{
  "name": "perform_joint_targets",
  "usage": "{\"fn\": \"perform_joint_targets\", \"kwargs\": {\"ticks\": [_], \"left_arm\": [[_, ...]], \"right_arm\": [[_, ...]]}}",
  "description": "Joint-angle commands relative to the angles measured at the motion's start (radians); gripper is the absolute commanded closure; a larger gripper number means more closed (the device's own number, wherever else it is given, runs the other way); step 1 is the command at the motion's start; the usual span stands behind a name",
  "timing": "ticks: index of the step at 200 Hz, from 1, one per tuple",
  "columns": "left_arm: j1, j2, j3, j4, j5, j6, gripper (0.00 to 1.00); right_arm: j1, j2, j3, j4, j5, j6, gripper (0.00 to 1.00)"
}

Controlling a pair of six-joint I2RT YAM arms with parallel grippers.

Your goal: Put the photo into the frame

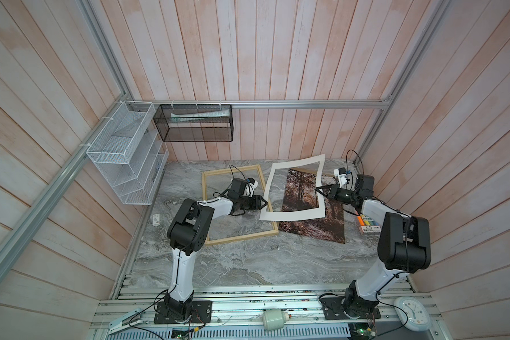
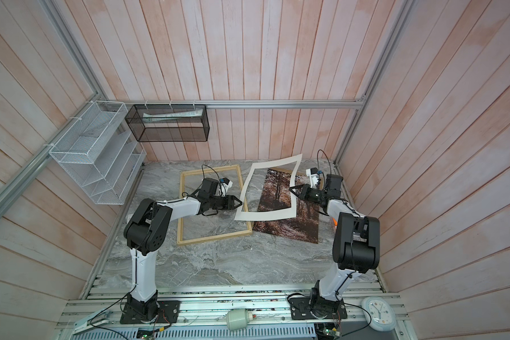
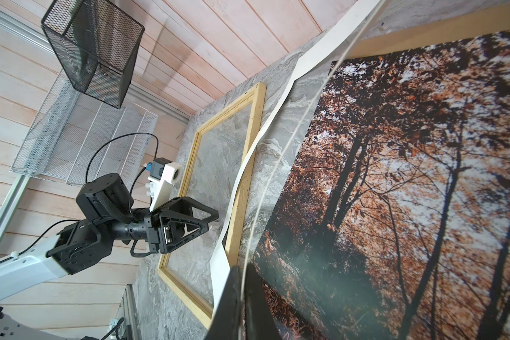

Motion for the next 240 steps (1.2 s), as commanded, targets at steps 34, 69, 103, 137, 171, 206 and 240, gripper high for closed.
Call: {"fn": "perform_joint_targets", "kwargs": {"ticks": [34, 69, 103, 137, 171, 206, 240], "left_arm": [[0.006, 0.059, 0.062, 0.04, -0.014, 0.015, 0.43], [0.006, 0.09, 0.094, 0.04, -0.017, 0.028, 0.43], [0.005, 0.108, 0.127, -0.002, -0.042, 0.03, 0.44], [0.005, 0.125, 0.135, -0.004, -0.027, 0.041, 0.44], [0.005, 0.14, 0.15, -0.001, -0.007, 0.044, 0.44], [0.004, 0.164, 0.191, -0.01, 0.007, 0.047, 0.44], [0.005, 0.178, 0.21, -0.015, 0.028, 0.042, 0.47]], "right_arm": [[0.007, -0.007, -0.015, -0.025, 0.012, -0.025, 0.92], [0.007, -0.008, -0.012, -0.024, 0.009, -0.022, 0.92], [0.007, -0.012, -0.011, -0.025, 0.008, -0.023, 0.92], [0.007, -0.007, -0.009, -0.021, 0.003, -0.016, 0.92], [0.007, -0.01, -0.007, -0.019, -0.004, -0.015, 0.92], [0.008, -0.011, -0.009, -0.021, -0.007, -0.017, 0.92], [0.01, -0.01, -0.008, -0.02, -0.006, -0.018, 0.92]]}}
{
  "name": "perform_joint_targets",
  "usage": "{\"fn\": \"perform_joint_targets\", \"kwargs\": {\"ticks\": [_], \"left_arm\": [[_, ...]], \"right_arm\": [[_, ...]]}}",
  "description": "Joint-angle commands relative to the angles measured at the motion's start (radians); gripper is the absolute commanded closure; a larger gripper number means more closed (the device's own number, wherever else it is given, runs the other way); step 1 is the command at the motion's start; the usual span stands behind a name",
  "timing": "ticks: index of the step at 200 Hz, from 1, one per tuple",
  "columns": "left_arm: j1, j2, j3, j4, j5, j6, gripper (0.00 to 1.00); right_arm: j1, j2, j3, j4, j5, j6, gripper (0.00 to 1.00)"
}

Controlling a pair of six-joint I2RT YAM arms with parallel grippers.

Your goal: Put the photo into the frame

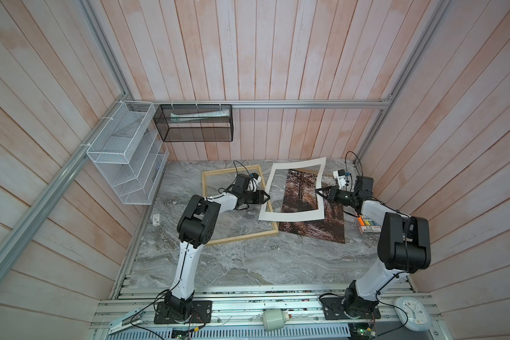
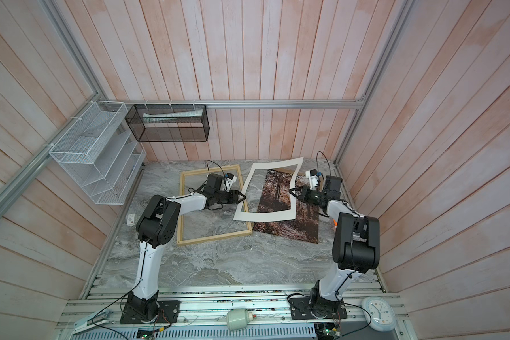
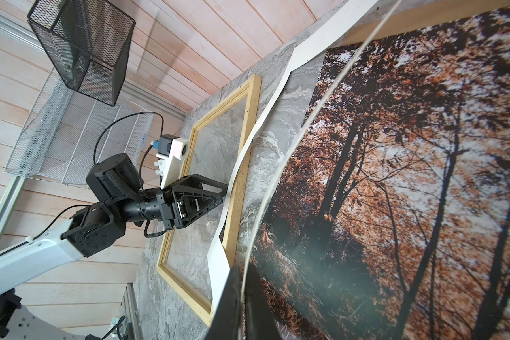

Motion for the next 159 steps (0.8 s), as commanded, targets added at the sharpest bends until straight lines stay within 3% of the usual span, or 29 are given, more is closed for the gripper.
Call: {"fn": "perform_joint_targets", "kwargs": {"ticks": [1, 159], "left_arm": [[0.004, 0.028, 0.021, -0.021, 0.027, 0.012, 0.47], [0.004, -0.08, -0.034, 0.024, 0.109, -0.001, 0.56]], "right_arm": [[0.009, -0.01, 0.001, -0.004, -0.013, -0.013, 0.92], [0.017, -0.007, 0.002, -0.03, 0.009, -0.037, 0.92]]}}
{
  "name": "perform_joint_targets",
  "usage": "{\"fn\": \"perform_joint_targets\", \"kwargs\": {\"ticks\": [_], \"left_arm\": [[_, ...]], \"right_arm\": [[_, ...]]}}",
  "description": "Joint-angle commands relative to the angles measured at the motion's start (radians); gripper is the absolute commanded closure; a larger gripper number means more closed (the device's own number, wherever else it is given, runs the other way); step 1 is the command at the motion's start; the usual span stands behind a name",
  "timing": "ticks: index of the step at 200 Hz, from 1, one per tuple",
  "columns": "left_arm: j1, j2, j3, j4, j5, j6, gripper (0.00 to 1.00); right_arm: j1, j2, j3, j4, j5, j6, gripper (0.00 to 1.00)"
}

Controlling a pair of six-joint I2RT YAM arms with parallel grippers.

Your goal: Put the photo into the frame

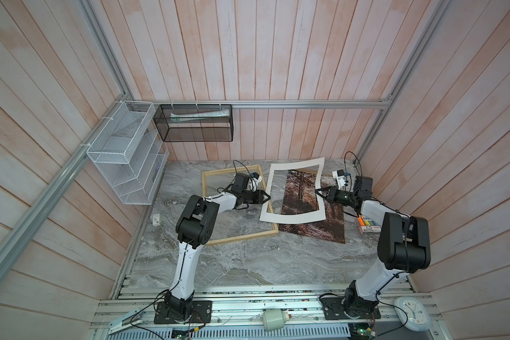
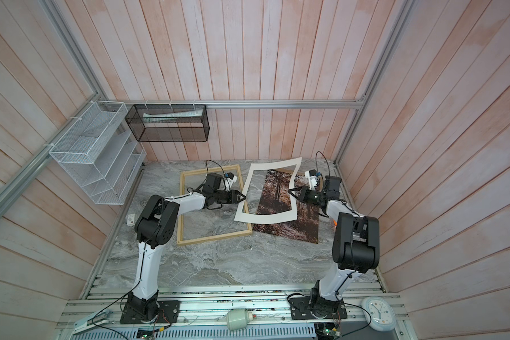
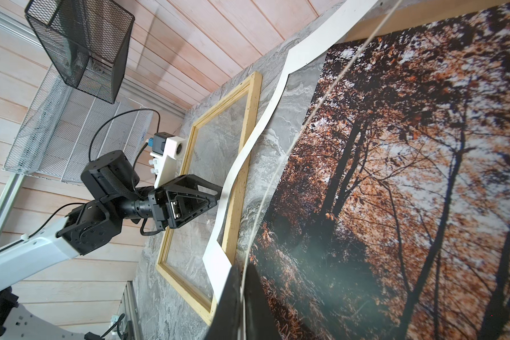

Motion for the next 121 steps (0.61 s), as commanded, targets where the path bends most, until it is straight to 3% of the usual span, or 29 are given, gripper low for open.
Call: {"fn": "perform_joint_targets", "kwargs": {"ticks": [1, 50, 121], "left_arm": [[-0.001, -0.053, -0.02, 0.023, 0.029, 0.0, 0.56], [-0.001, -0.061, -0.032, 0.034, 0.044, -0.009, 0.62], [-0.001, -0.074, -0.052, 0.055, 0.053, -0.005, 0.85]], "right_arm": [[0.01, -0.007, 0.002, -0.023, 0.005, -0.028, 0.92], [0.012, -0.002, 0.005, -0.026, 0.005, -0.032, 0.92], [0.024, -0.007, -0.003, -0.018, 0.009, -0.034, 0.92]]}}
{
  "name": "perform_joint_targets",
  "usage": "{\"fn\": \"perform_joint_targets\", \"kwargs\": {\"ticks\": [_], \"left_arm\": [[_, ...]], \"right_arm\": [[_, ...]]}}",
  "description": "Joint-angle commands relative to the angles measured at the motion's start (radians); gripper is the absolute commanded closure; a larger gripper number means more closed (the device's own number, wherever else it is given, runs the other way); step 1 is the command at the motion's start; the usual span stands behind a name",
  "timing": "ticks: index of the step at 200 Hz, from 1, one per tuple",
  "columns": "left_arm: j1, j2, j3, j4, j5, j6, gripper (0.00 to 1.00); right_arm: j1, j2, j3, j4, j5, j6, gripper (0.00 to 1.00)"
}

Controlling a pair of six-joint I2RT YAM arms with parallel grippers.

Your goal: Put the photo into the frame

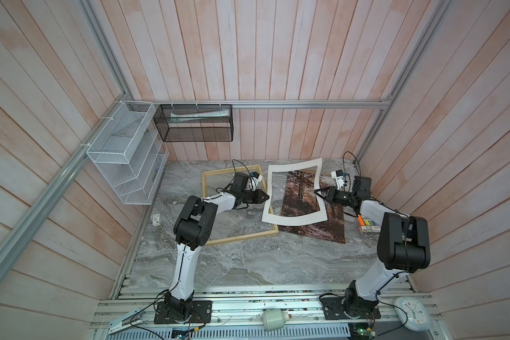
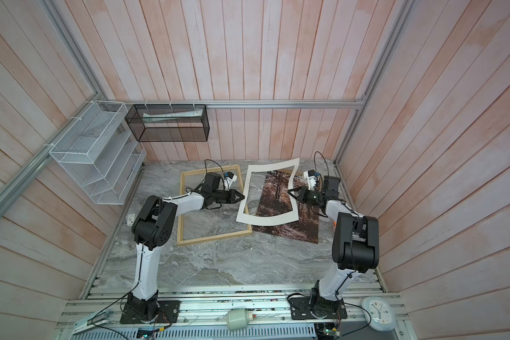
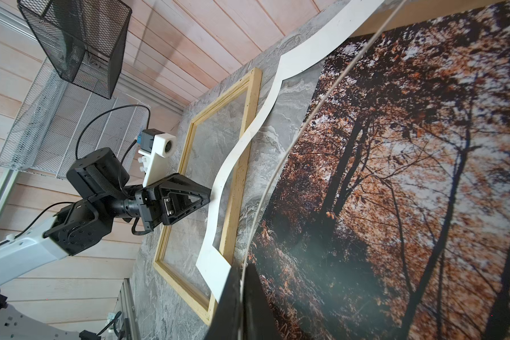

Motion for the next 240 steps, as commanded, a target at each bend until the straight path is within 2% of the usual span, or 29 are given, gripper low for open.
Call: {"fn": "perform_joint_targets", "kwargs": {"ticks": [1, 64, 126, 198, 240], "left_arm": [[-0.001, -0.043, -0.023, 0.038, 0.024, 0.009, 0.85], [-0.001, -0.07, -0.049, 0.066, 0.016, 0.011, 1.0], [-0.001, -0.13, -0.106, 0.082, -0.013, 0.02, 1.0], [0.001, -0.265, -0.283, 0.109, -0.092, 0.009, 1.0], [0.024, -0.346, -0.375, 0.08, -0.148, 0.008, 1.0]], "right_arm": [[0.012, -0.007, -0.003, -0.007, 0.0, -0.019, 0.92], [0.018, -0.021, 0.0, -0.002, -0.002, -0.019, 0.92], [0.023, -0.05, -0.009, 0.004, -0.005, -0.019, 0.92], [0.057, -0.068, -0.023, 0.04, -0.023, 0.001, 0.92], [0.114, -0.046, -0.016, 0.064, -0.019, 0.011, 0.92]]}}
